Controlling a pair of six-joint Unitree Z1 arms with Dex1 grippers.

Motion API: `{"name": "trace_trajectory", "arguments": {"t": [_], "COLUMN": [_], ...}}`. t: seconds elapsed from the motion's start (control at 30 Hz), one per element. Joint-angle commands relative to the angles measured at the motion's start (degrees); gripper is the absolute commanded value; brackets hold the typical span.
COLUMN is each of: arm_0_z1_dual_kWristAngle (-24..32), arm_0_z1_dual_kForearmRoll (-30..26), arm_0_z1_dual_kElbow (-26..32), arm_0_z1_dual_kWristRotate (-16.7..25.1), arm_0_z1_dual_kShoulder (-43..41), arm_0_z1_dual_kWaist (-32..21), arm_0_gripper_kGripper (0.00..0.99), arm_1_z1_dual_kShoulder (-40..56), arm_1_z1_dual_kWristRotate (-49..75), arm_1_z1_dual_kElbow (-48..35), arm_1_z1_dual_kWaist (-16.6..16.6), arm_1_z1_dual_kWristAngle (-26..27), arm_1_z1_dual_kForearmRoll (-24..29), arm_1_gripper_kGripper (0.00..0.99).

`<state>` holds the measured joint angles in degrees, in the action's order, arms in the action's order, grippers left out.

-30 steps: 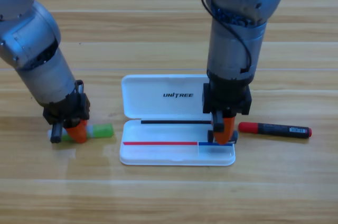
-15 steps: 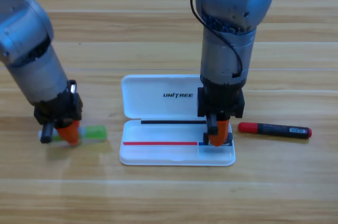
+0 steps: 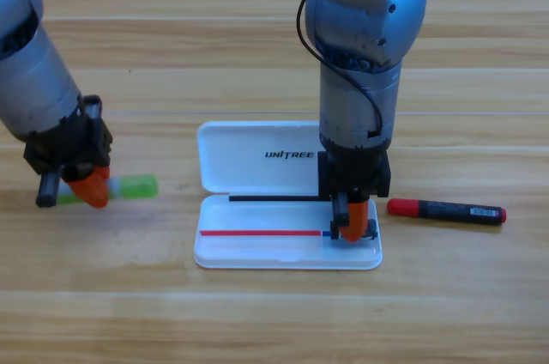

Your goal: Clean up eraser and pencils

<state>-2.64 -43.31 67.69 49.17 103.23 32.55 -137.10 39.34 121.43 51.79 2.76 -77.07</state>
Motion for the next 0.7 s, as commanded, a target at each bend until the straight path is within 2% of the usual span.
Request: {"name": "trace_trajectory", "arguments": {"t": [0.03,0.13,0.17,0.23,0.27,0.33,0.53,0.7], "arm_0_z1_dual_kWristAngle": [-0.7,-0.7,-0.7,-0.7,-0.7,-0.7,-0.7,-0.7], "arm_0_z1_dual_kForearmRoll": [-1.69,-2.39,-2.74,-3.62,-4.06,-4.94,-7.66,-9.33], "arm_0_z1_dual_kElbow": [0.86,1.21,1.39,2.09,2.36,3.15,5.7,7.37], "arm_0_z1_dual_kWristRotate": [0.84,0.93,0.93,0.93,0.93,0.84,0.84,0.84], "arm_0_z1_dual_kShoulder": [-1.71,-2.42,-2.68,-3.29,-3.65,-4.26,-5.05,-5.32], "arm_0_z1_dual_kWaist": [-0.39,-0.39,-0.39,-0.39,-0.39,-0.39,0.14,0.67], "arm_0_gripper_kGripper": [0.0,0.0,0.0,0.0,0.0,0.0,0.0,0.0], "arm_1_z1_dual_kShoulder": [-3.52,-3.87,-3.96,-3.96,-3.96,-3.87,-0.8,11.95], "arm_1_z1_dual_kWristRotate": [0.3,0.3,0.3,0.22,0.22,0.22,0.22,0.22], "arm_1_z1_dual_kElbow": [0.3,0.39,0.47,0.47,0.47,0.56,0.03,-4.45], "arm_1_z1_dual_kWaist": [1.47,1.47,1.47,1.47,1.47,1.47,1.47,1.47], "arm_1_z1_dual_kWristAngle": [-0.47,-0.47,-0.47,-0.47,-0.47,-0.47,-0.21,3.57], "arm_1_z1_dual_kForearmRoll": [-0.97,-0.97,-0.97,-0.97,-0.97,-0.97,-1.32,-3.35], "arm_1_gripper_kGripper": [0.035,0.057,0.161,0.483,0.597,0.712,0.727,0.792]}}
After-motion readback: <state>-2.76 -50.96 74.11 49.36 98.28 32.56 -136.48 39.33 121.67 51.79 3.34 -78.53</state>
